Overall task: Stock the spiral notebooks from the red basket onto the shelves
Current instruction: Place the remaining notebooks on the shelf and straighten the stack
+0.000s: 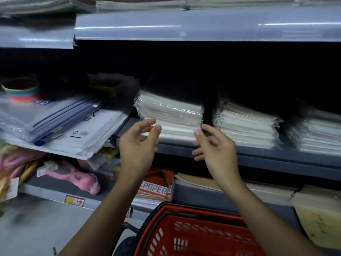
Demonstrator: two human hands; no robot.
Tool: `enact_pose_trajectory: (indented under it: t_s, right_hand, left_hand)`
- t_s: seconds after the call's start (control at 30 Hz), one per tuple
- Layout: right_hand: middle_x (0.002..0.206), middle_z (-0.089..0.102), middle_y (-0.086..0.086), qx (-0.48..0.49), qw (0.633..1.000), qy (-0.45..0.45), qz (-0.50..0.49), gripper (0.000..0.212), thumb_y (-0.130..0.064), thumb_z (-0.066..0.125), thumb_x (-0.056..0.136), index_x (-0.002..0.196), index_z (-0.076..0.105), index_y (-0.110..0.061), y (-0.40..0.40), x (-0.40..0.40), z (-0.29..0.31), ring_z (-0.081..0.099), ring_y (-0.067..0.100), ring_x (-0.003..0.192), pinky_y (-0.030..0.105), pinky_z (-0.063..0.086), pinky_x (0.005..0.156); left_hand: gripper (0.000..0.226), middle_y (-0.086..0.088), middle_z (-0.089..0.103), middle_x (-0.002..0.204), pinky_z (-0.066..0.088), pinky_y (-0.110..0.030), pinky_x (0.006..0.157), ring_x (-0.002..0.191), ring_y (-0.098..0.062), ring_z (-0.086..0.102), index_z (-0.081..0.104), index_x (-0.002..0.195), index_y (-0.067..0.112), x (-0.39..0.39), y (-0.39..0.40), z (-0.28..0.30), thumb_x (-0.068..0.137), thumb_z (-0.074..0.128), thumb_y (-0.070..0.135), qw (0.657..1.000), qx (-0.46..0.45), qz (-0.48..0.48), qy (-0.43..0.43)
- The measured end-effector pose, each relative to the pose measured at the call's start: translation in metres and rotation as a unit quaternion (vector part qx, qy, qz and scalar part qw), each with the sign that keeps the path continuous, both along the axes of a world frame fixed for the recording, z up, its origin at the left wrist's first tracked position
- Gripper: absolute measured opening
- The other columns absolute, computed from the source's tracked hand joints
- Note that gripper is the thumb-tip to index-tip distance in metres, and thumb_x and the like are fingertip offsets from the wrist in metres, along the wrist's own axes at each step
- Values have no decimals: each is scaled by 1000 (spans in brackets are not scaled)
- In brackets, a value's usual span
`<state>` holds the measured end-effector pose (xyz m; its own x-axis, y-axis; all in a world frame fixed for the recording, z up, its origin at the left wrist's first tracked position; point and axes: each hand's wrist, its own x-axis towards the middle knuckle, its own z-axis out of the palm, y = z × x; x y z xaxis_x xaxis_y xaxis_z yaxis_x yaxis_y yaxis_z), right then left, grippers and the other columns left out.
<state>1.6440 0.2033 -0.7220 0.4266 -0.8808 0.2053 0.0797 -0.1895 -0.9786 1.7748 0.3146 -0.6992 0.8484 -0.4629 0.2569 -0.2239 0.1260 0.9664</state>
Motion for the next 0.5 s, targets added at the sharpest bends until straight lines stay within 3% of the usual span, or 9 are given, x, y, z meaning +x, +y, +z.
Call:
enact_pose_trajectory:
  t_s: [0.17, 0.23, 0.33, 0.43, 0.5]
  right_hand:
    - [83, 73, 8, 5, 996, 86, 37, 36, -32, 69, 92, 126, 66, -19, 21, -43, -23, 72, 19, 69, 38, 61, 61]
    - [83, 73, 8, -5, 989, 138, 51, 32, -34, 68, 93, 121, 68, -21, 31, -66, -40, 72, 23, 71, 45, 61, 66]
    - [85, 74, 1, -4, 970, 225, 88, 21, -38, 65, 94, 112, 68, -28, 47, -105, -79, 72, 19, 73, 46, 59, 72]
    - [91, 75, 4, 36, 939, 322, 117, 25, -42, 65, 93, 106, 71, -22, 63, -137, -128, 71, 23, 74, 47, 60, 75]
    - [89, 75, 14, 72, 899, 407, 143, 33, -42, 65, 93, 101, 73, -12, 71, -156, -169, 71, 27, 74, 46, 59, 76]
  left_hand:
    - [15, -1, 72, 88, 51, -20, 48, 56, -3, 61, 71, 104, 18, -31, 19, -33, 90, 73, 17, 997, 63, -45, 18]
    - [14, 0, 71, 80, 51, -20, 47, 51, -2, 60, 71, 103, 14, -45, 27, -60, 89, 73, 13, 993, 92, -66, 39]
    - [17, -5, 67, 75, 51, -22, 45, 47, -4, 58, 69, 104, 5, -71, 47, -115, 88, 74, 9, 975, 173, -107, 88]
    - [13, -11, 66, 81, 49, -17, 48, 52, -7, 59, 67, 98, 5, -98, 70, -177, 86, 74, 3, 932, 302, -166, 112]
    - [8, -12, 71, 92, 47, -9, 61, 79, -20, 69, 68, 94, 9, -115, 86, -217, 88, 69, 3, 878, 424, -218, 46]
